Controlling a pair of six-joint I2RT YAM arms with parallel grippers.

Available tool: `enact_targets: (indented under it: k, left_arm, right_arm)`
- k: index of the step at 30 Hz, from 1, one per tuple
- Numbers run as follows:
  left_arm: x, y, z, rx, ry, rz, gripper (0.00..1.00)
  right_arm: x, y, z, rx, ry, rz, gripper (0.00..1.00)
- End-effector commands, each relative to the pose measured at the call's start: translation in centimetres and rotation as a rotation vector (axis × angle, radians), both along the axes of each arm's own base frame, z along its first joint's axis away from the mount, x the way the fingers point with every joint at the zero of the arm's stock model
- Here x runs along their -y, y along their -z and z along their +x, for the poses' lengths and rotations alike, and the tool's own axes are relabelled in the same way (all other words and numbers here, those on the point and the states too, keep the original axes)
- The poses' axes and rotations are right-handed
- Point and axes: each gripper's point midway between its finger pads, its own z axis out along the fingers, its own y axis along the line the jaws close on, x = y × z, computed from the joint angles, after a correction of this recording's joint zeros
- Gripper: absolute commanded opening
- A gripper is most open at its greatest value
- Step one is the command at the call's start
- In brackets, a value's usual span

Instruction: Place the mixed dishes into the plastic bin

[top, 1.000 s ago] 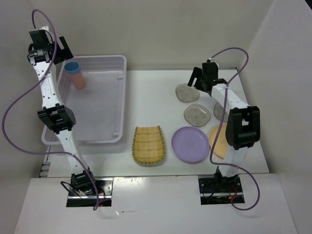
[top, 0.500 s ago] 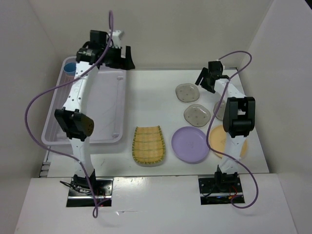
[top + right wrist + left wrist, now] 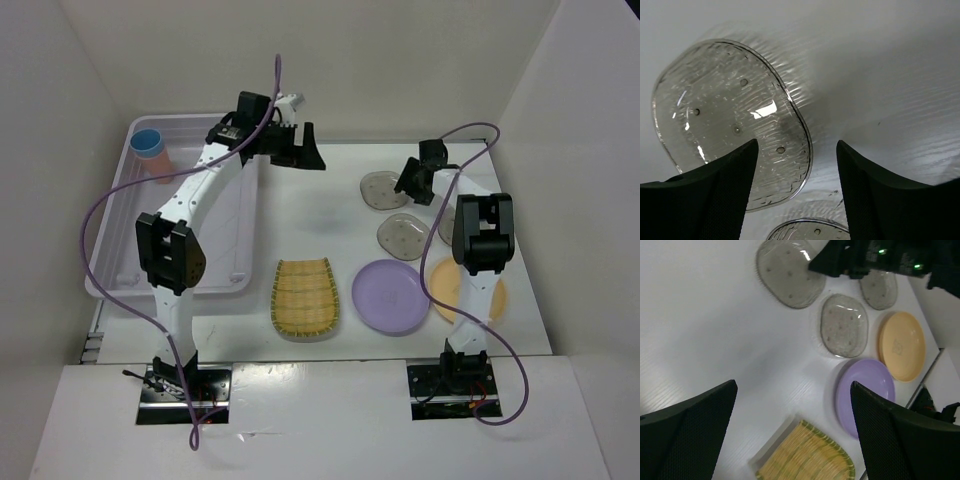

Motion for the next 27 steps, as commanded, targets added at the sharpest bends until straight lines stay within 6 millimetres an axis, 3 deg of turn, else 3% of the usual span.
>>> enact_targets:
  k: [1,5,8,11,12,14,16,18,22,26,27]
  left_arm:
    - [2.9,-3.0,-0.8,0.057,0.074,-0.122,1.0]
    - [4.1,-1.7,0.0,0.04,0.096,-0.137,1.0]
    - [4.9,-0.9,0.2,0.017,0.11,-0.144,1.0]
    - [5.0,-0.7,0.4,0.01,0.106,-0.148,1.0]
    - [5.0,-0.7,0.4,0.01,0.106,-0.148,1.0]
    - [5.0,-0.5,0.4,0.008,0.106,-0.148,1.0]
    - [5.0,0.4,0.5,-0.009,0.105,-0.142,1.0]
    - [5.5,0.6,0.1,-0.019,0.117,-0.151,1.0]
    - [6.0,2.9,1.0,-0.041,0.105,-0.16,1.0]
    - [6.7,4.6,2.1,-0.057,0.087,-0.158,1.0]
    - [6.9,5.4,2.3,-0.074,0.082,-0.158,1.0]
  right_arm:
    - [-0.1,1.0,0.2,0.001,-0.008,0.025,0.68]
    - [-0.3,1.7,0.4,-0.015,-0.022,0.028,0.63]
    - [0.0,2.1,0.6,-0.024,-0.021,0.038,0.54]
    - [0.0,2.2,0.8,-0.029,-0.021,0.038,0.37]
    - [0.0,2.7,0.5,-0.047,-0.02,0.038,0.22]
    - [0.0,2.6,0.8,-0.047,-0.02,0.038,0.1]
    - [0.0,2.9,0.8,-0.058,-0.027,0.032,0.0]
    - [-0.2,2.8,0.8,-0.058,-0.034,0.04,0.0]
    - [-1.3,-0.4,0.7,0.004,-0.093,0.078,0.0]
    - [-2.2,-6.1,0.5,0.127,-0.143,0.11,0.0]
    - [-3.0,-6.7,0.1,0.135,-0.163,0.118,0.0]
